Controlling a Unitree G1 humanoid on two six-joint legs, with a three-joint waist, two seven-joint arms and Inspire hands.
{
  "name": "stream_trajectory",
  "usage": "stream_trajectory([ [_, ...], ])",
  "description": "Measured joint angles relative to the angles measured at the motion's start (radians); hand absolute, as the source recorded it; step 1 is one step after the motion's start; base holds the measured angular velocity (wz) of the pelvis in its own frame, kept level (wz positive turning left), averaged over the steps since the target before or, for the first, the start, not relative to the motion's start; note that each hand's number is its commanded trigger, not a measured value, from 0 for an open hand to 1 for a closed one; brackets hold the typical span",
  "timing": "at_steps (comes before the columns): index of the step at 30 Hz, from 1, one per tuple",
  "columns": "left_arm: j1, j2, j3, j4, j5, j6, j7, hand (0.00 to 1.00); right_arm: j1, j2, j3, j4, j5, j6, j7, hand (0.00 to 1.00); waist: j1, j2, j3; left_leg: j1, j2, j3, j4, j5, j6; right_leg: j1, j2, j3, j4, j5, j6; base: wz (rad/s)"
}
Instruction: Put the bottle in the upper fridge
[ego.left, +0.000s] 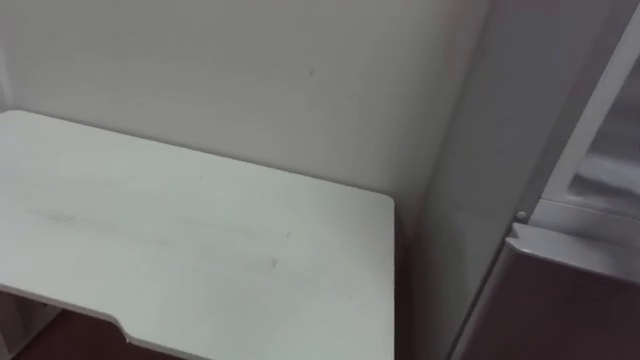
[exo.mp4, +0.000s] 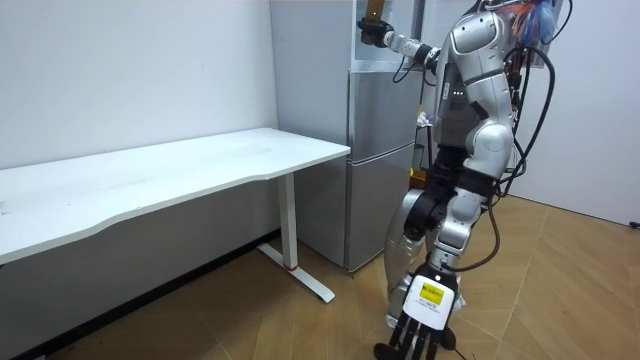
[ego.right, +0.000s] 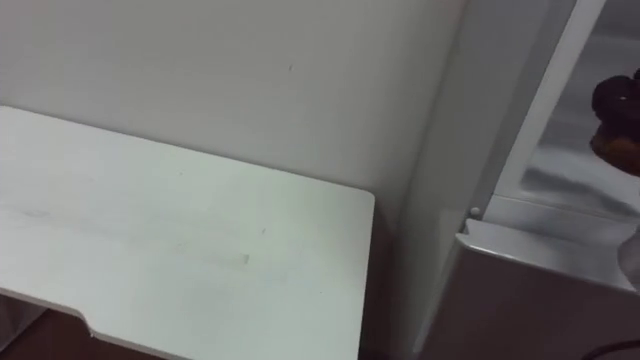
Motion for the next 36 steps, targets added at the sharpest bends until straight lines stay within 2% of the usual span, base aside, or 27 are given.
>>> stream_trajectory([
  [2, 0.0, 0.0, 0.0, -0.014, 0.0, 0.014, 0.0, 0.0, 0.0, 0.0, 0.001, 0.027, 0.008, 0.01, 0.001, 1.0, 0.003, -0.001, -0.001, 0.0, 0.0, 0.0, 0.0, 0.0, 0.0, -0.001, 0.0, 0.0, 0.0, 0.0, 0.0, 0.0],
  [7, 0.0, 0.0, 0.0, -0.029, 0.001, 0.019, 0.008, 0.0, -0.002, -0.008, 0.001, 0.135, 0.033, 0.043, 0.009, 1.0, 0.021, -0.011, -0.006, 0.001, 0.0, 0.0, -0.004, 0.0, 0.0, -0.009, -0.002, -0.001, 0.014, -0.001, 0.002, 0.0],
  [9, 0.002, 0.0, 0.0, -0.026, 0.001, 0.025, 0.008, 0.0, -0.033, -0.008, 0.003, 0.177, 0.034, 0.049, 0.011, 1.0, 0.024, -0.014, -0.0067, 0.0, 0.0, 0.001, -0.003, 0.001, 0.0, -0.014, -0.002, 0.0, 0.014, -0.001, 0.002, -0.04],
  [12, 0.006, 0.012, 0.0, -0.017, 0.001, 0.031, 0.008, 0.0, -0.068, -0.021, 0.043, 0.225, 0.044, 0.05, 0.005, 1.0, 0.041, -0.017, -0.004, 0.0, 0.001, 0.001, -0.001, 0.0, -0.001, -0.008, -0.002, -0.003, 0.013, -0.001, 0.002, 0.02],
  [14, 0.008, 0.02, -0.004, -0.018, 0.0, 0.032, 0.008, 0.0, -0.068, -0.021, 0.097, 0.227, 0.043, 0.049, 0.011, 1.0, 0.042, -0.015, 0.0011, -0.007, 0.001, -0.012, 0.01, -0.001, -0.002, -0.003, -0.001, -0.014, 0.011, -0.001, 0.002, 0.14],
  [16, 0.008, 0.027, -0.011, -0.019, 0.0, 0.032, 0.008, 0.0, -0.077, -0.022, 0.109, 0.226, 0.037, 0.044, 0.022, 1.0, 0.047, -0.012, 0.0013, -0.021, 0.001, -0.021, 0.02, -0.003, -0.002, -0.008, 0.0, -0.022, 0.012, -0.001, 0.001, 0.13],
  [18, 0.008, 0.031, -0.012, -0.02, 0.0, 0.032, 0.008, 0.0, -0.081, -0.022, 0.115, 0.228, 0.035, 0.044, 0.032, 1.0, 0.053, -0.004, 0.0069, -0.029, 0.001, -0.027, 0.026, -0.003, -0.003, -0.012, 0.001, -0.023, 0.012, 0.001, -0.001, 0.08],
  [21, 0.012, 0.032, -0.018, -0.02, -0.001, 0.04, 0.008, 0.0, -0.113, -0.023, 0.141, 0.255, 0.034, 0.044, 0.049, 1.0, 0.053, 0.002, 0.0097, -0.043, -0.001, -0.045, 0.038, -0.002, -0.003, -0.015, 0.001, -0.035, 0.011, 0.002, -0.003, 0.14],
  [24, 0.013, 0.037, -0.035, -0.02, -0.001, 0.053, 0.008, 0.0, -0.14, -0.024, 0.154, 0.302, 0.028, 0.044, 0.056, 1.0, 0.053, 0.001, 0.0076, -0.053, -0.005, -0.053, 0.043, -0.001, -0.005, -0.016, 0.002, -0.039, 0.008, 0.001, -0.004, 0.1],
  [25, 0.013, 0.039, -0.044, -0.02, -0.003, 0.053, 0.008, 0.0, -0.149, -0.024, 0.161, 0.318, 0.028, 0.044, 0.057, 0.85, 0.054, 0.001, 0.0069, -0.055, -0.006, -0.052, 0.044, 0.001, -0.004, -0.016, 0.003, -0.039, 0.005, -0.001, -0.006, 0.06],
  [27, 0.012, 0.042, -0.06, -0.02, -0.007, 0.052, 0.008, 0.0, -0.159, -0.025, 0.174, 0.334, 0.028, 0.04, 0.057, 0.4, 0.057, 0.0, 0.006, -0.059, -0.007, -0.055, 0.047, 0.001, -0.004, -0.016, 0.005, -0.039, -0.002, -0.002, -0.007, 0.05],
  [28, 0.012, 0.042, -0.061, -0.02, -0.007, 0.051, 0.008, 0.0, -0.159, -0.025, 0.176, 0.338, 0.028, 0.037, 0.059, 0.28, 0.056, -0.002, 0.0049, -0.06, -0.006, -0.056, 0.047, 0.001, -0.004, -0.016, 0.007, -0.039, -0.006, -0.001, -0.007, 0.0],
  [29, 0.012, 0.042, -0.061, -0.02, -0.007, 0.051, 0.008, 0.0, -0.159, -0.025, 0.176, 0.339, 0.029, 0.035, 0.059, 0.0, 0.056, -0.002, 0.0047, -0.06, -0.006, -0.056, 0.048, 0.001, -0.004, -0.017, 0.008, -0.04, -0.007, -0.001, -0.007, 0.0],
  [33, 0.012, 0.045, -0.061, -0.021, -0.007, 0.051, 0.008, 0.0, -0.159, -0.028, 0.177, 0.344, 0.03, 0.024, 0.051, 0.0, 0.058, -0.003, 0.0042, -0.059, -0.005, -0.056, 0.048, 0.002, -0.005, -0.017, 0.009, -0.04, -0.007, -0.002, -0.008, 0.0],
  [36, 0.012, 0.05, -0.061, -0.027, -0.006, 0.047, 0.007, 0.0, -0.159, -0.048, 0.186, 0.361, 0.03, 0.021, 0.056, 0.0, 0.07, -0.002, 0.0047, -0.059, -0.004, -0.054, 0.047, 0.002, -0.005, -0.016, 0.01, -0.039, -0.007, -0.002, -0.008, 0.0],
])
